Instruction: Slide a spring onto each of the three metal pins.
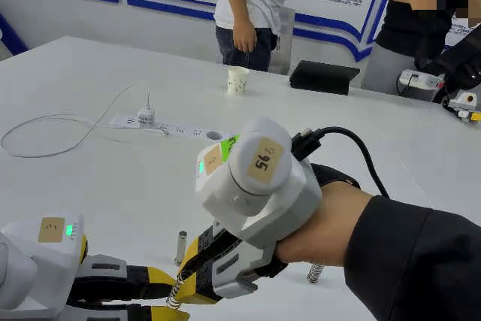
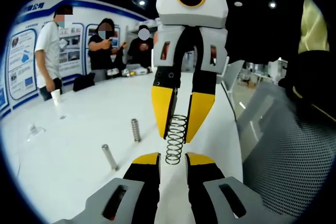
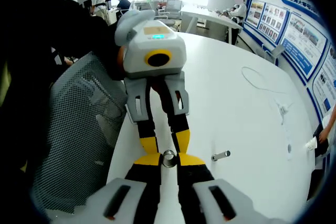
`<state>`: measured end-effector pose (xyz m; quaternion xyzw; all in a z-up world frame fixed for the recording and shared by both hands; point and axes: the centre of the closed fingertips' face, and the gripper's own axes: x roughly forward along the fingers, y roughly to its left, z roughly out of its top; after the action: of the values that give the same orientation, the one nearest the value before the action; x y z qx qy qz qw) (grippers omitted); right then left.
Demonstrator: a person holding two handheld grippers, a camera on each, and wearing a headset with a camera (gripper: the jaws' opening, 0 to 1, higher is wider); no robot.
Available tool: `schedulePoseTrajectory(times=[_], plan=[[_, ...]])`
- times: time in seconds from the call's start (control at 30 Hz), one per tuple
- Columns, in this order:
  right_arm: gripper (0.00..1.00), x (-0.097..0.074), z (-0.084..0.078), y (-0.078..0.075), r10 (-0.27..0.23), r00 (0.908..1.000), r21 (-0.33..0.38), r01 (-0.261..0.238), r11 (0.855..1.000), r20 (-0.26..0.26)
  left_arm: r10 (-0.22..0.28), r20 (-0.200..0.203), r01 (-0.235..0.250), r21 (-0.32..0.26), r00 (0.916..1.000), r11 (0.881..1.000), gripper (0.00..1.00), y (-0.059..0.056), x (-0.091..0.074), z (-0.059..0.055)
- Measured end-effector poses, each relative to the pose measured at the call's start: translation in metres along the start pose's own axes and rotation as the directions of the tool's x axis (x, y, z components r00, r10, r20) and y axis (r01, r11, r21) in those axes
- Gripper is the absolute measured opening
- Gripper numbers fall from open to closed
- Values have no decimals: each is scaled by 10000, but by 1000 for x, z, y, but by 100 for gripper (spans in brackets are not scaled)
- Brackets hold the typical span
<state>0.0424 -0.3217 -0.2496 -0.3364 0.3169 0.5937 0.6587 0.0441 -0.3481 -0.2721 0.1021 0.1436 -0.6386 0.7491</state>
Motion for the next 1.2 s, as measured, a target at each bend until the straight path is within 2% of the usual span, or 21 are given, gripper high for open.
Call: schedulePoseTrajectory(times=[0.6,0.87,1.2], plan=[[12,-3,-7,-5,-145,9997,130,147,9998,-214,681,-67,-684,-585,9977,9959,44,13,-10,-6],[12,-7,-11,-10,-244,9993,229,250,9994,-272,1134,-24,-1131,-865,9936,9898,54,20,-17,-9],[12,-10,-14,-16,-343,9989,315,353,9989,-310,1397,-18,-1390,-1119,9902,9840,62,23,-20,-13]])
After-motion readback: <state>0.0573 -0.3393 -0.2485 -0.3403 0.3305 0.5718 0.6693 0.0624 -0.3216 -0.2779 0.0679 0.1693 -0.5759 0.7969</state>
